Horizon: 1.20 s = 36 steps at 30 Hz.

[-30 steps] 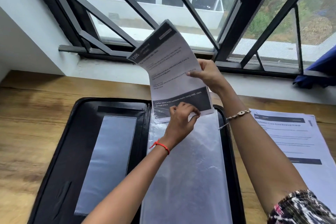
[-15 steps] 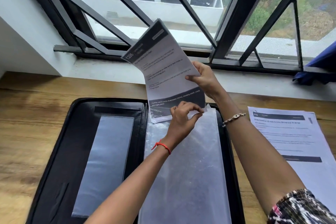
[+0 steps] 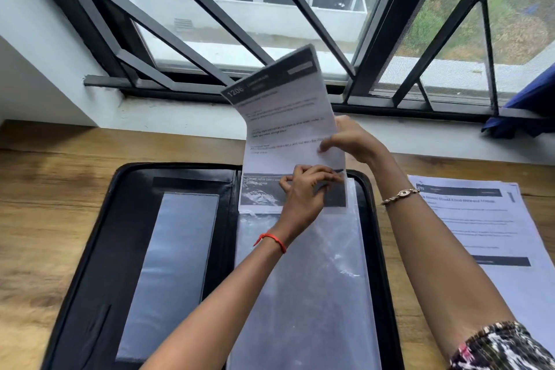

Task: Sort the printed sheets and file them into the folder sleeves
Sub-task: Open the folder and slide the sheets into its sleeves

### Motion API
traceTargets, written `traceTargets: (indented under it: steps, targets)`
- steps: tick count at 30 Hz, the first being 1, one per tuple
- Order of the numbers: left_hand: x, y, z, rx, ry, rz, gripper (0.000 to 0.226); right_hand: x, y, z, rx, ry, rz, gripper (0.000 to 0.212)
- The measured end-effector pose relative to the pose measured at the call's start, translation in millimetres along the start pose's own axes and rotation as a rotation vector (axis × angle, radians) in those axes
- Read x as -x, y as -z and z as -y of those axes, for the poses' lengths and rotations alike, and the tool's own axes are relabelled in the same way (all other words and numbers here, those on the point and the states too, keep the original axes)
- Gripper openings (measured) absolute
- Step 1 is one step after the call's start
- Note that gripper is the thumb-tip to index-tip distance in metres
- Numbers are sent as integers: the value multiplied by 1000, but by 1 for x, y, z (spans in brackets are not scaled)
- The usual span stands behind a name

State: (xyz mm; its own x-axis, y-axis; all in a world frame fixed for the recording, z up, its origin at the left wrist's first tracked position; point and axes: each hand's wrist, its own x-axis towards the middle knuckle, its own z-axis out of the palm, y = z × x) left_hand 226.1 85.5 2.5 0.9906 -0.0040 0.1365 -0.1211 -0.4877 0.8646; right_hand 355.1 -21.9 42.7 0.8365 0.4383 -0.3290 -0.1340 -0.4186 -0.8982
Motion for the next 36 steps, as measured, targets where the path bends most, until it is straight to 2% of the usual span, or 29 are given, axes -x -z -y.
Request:
traceTargets:
  steps: [3,5,7,9,11,14,16,18,20,22,24,27,29,31,33,36]
  targets:
    - [0,-3,0,-16,-28,39,28,5,10,-2,178,-139,113,47]
    - [0,-6,-1,-63,-41,76,28,9,15,-2,183,-208,231,50]
    - [1,-7,-1,-109,-39,116,29,14,18,0,180,-263,345,48]
    - [3,-7,1,-161,-50,162,30,15,22,-6,210,-296,388,42]
    - [6,-5,5,-234,-68,216,33,14,23,-13,164,-286,257,38]
    - [10,-6,11,-333,-91,288,41,11,19,-15,-96,-200,-124,28]
    - [11,-7,12,-377,-93,322,45,10,16,-13,-140,-166,-231,21]
    - [10,-8,12,-413,-88,346,48,11,15,-13,-56,-197,-196,11]
    - [9,-8,10,-429,-81,361,50,16,16,-14,103,-283,-74,8]
    - [7,-7,8,-410,-81,362,50,23,19,-16,214,-368,32,18]
    - [7,-6,7,-404,-82,369,50,27,21,-20,228,-393,75,26]
    - [9,-6,7,-418,-92,382,50,24,20,-27,89,-278,-87,20]
    - [11,-6,8,-436,-105,389,50,16,17,-31,-29,-160,-244,35]
    - [13,-6,10,-448,-115,399,51,6,13,-31,72,-38,-344,41]
    - [13,-7,12,-460,-118,409,51,-1,7,-27,140,9,-374,39]
    - [12,-6,13,-469,-132,405,52,-7,4,-20,254,-35,-266,32]
